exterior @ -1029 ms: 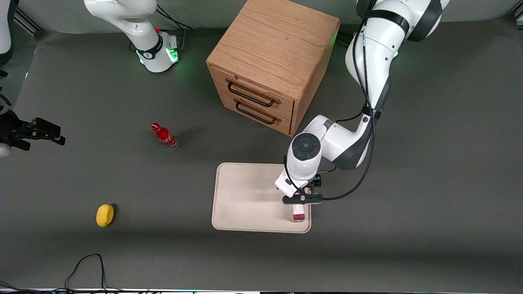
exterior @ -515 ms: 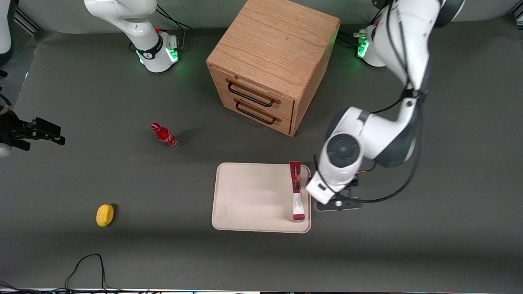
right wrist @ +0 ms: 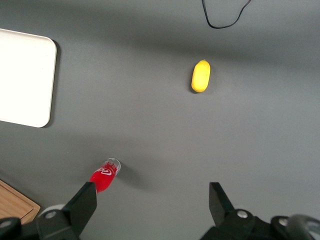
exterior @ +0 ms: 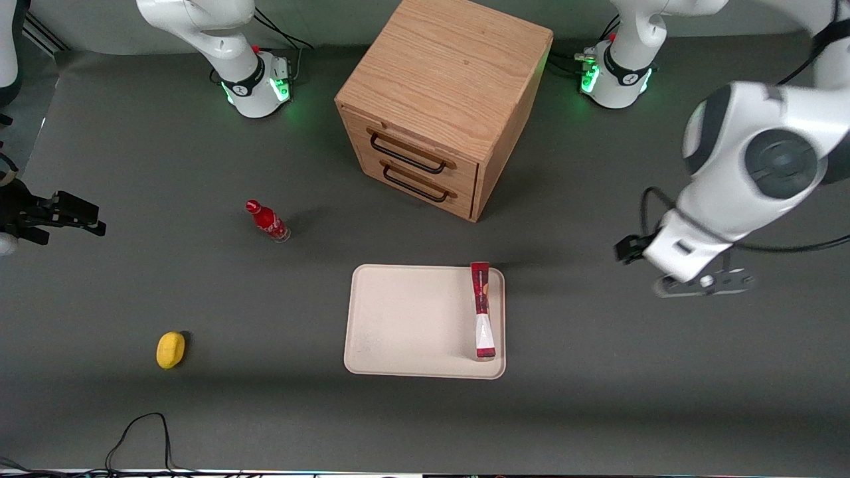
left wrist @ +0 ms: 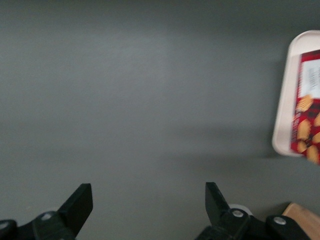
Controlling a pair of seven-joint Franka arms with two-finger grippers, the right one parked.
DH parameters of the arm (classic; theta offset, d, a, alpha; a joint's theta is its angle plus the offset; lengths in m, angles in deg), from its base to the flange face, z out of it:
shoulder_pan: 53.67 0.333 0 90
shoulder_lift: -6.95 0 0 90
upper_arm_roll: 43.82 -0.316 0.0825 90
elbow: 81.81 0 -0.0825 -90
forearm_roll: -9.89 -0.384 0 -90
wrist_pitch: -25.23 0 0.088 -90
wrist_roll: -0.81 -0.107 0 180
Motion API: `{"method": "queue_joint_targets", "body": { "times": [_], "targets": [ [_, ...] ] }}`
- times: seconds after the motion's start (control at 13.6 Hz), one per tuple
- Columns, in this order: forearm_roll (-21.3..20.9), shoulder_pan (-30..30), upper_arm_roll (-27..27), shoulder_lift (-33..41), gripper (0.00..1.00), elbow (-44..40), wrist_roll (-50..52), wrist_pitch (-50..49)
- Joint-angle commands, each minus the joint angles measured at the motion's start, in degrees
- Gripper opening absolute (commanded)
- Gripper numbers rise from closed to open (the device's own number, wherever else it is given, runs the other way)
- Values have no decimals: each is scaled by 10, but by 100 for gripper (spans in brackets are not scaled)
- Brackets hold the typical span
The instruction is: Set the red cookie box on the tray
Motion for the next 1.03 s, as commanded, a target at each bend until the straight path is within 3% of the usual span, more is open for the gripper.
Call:
{"method": "queue_joint_targets", "body": {
  "times": [0.0,0.29,0.51,0.96],
  "targets": [
    [19,54,2,121,100,119,-66,4],
    [17,77,-36,169,100,120,-122,-70],
    [10,139,6,159,100,70,-132,-121],
    [12,129,1,149,100,41,-128,-151]
  ]
}}
